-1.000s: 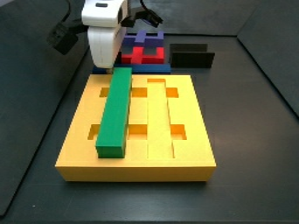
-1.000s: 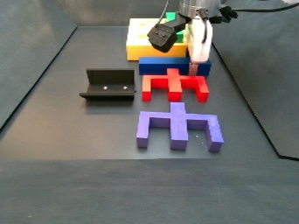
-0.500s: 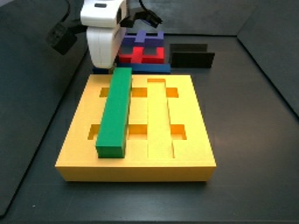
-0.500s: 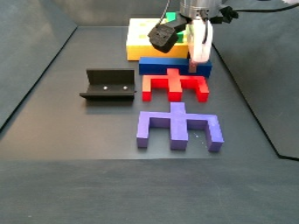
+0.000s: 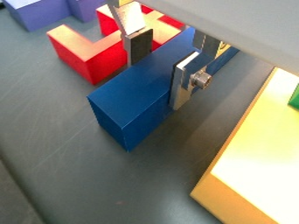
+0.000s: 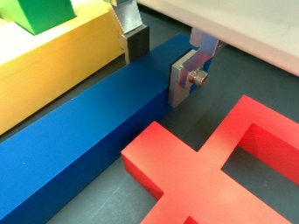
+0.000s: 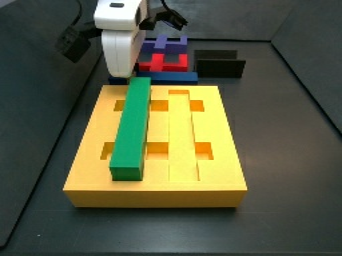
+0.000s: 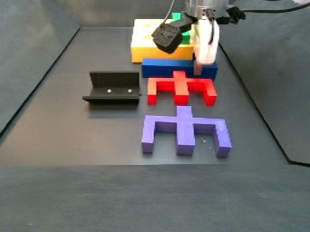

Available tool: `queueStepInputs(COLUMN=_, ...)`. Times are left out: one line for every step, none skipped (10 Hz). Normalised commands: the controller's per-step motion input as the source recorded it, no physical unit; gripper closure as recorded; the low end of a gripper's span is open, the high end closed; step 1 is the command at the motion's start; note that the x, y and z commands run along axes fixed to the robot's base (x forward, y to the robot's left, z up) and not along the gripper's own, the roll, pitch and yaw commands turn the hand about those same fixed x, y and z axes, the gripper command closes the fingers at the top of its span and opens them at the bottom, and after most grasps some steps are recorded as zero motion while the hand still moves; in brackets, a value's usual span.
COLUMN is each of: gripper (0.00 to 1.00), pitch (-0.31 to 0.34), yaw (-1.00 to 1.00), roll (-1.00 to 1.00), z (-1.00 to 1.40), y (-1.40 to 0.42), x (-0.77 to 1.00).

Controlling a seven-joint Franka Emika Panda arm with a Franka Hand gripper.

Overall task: Pick up the blue object. Move up. Move to above the board. Insert the blue object.
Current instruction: Pick up the blue object, then move up, then move to above the board.

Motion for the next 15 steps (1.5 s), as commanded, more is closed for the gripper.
queueStepInputs(gripper=1.0, pitch=0.0, yaw=0.0, roll=0.0, z=0.0, y=0.0, x=0.0)
queueStepInputs(gripper=1.0, pitch=0.0, yaw=0.0, roll=0.0, z=0.0, y=0.0, x=0.0)
queueStepInputs(gripper=1.0, pitch=0.0, yaw=0.0, roll=0.0, z=0.0, y=0.0, x=0.0)
queueStepInputs(gripper=1.0, pitch=0.0, yaw=0.0, roll=0.0, z=0.0, y=0.0, x=0.0)
queueStepInputs(gripper=1.0, pitch=0.0, yaw=0.0, roll=0.0, z=0.0, y=0.0, x=0.0)
queueStepInputs(gripper=1.0, pitch=0.0, yaw=0.0, roll=0.0, z=0.0, y=0.0, x=0.0)
queueStepInputs(gripper=1.0, pitch=0.0, yaw=0.0, roll=0.0, z=0.0, y=0.0, x=0.0)
queueStepInputs(gripper=1.0, pitch=0.0, yaw=0.0, roll=0.0, z=0.83, y=0.0, x=0.0)
queueStepInputs(gripper=1.0, pitch=0.014, yaw=0.03, roll=0.01, z=0.81, y=0.06, x=-0.03)
queueStepInputs(gripper=1.0, pitch=0.025, yaw=0.03, roll=0.0, z=0.64, y=0.06, x=-0.07)
queueStepInputs(gripper=1.0, pitch=-0.015, yaw=0.01, roll=-0.01, z=0.25, y=0.02, x=-0.03)
queueStepInputs(gripper=1.0, pitch=0.0, yaw=0.0, roll=0.0, z=1.4, y=0.0, x=0.0)
queueStepInputs(gripper=1.0, pitch=0.041, yaw=-0.01, roll=0.0, z=1.4, y=0.0, x=-0.02)
queueStepInputs(gripper=1.0, pitch=0.05, yaw=0.0, roll=0.0, z=1.4, y=0.0, x=-0.04)
queueStepInputs(gripper=1.0, pitch=0.019, yaw=0.0, roll=-0.02, z=1.4, y=0.0, x=-0.02)
